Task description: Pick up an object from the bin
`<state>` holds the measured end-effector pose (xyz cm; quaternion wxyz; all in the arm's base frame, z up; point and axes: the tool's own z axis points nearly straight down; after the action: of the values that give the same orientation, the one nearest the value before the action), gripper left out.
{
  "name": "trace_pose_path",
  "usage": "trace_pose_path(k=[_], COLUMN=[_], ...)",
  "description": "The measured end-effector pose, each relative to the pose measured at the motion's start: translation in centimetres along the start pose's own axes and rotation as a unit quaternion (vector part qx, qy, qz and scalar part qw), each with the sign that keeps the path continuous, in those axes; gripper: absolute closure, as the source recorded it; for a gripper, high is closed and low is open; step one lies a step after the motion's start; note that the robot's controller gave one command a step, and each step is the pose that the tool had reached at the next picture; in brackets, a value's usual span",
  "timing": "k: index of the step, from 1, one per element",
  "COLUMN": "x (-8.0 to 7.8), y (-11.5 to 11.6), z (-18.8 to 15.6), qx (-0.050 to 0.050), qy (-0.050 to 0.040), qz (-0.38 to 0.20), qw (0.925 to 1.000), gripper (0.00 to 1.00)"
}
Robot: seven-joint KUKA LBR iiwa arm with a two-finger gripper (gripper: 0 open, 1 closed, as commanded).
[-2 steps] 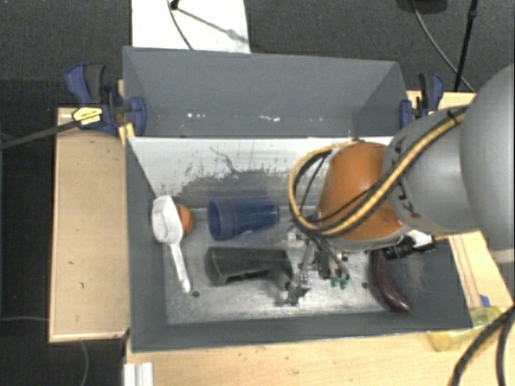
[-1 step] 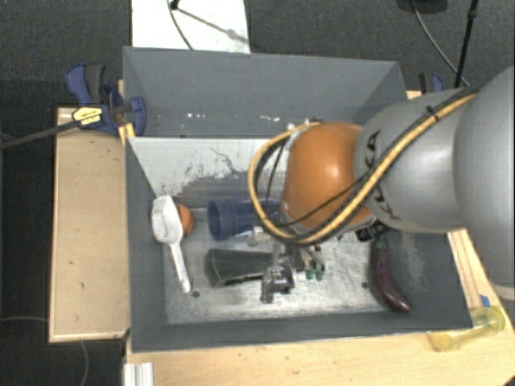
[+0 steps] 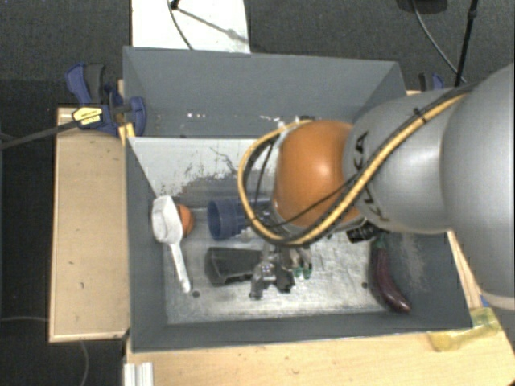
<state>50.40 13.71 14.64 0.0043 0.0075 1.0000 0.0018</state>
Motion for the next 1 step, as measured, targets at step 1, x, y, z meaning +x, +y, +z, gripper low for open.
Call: trace_pose_path(k=[1], x=[-0.57], y=[-1.27], z=[7.6], qx=[0.001], qy=[0.0022], qz=[0.008], qw=[1.0], gripper=[0.0])
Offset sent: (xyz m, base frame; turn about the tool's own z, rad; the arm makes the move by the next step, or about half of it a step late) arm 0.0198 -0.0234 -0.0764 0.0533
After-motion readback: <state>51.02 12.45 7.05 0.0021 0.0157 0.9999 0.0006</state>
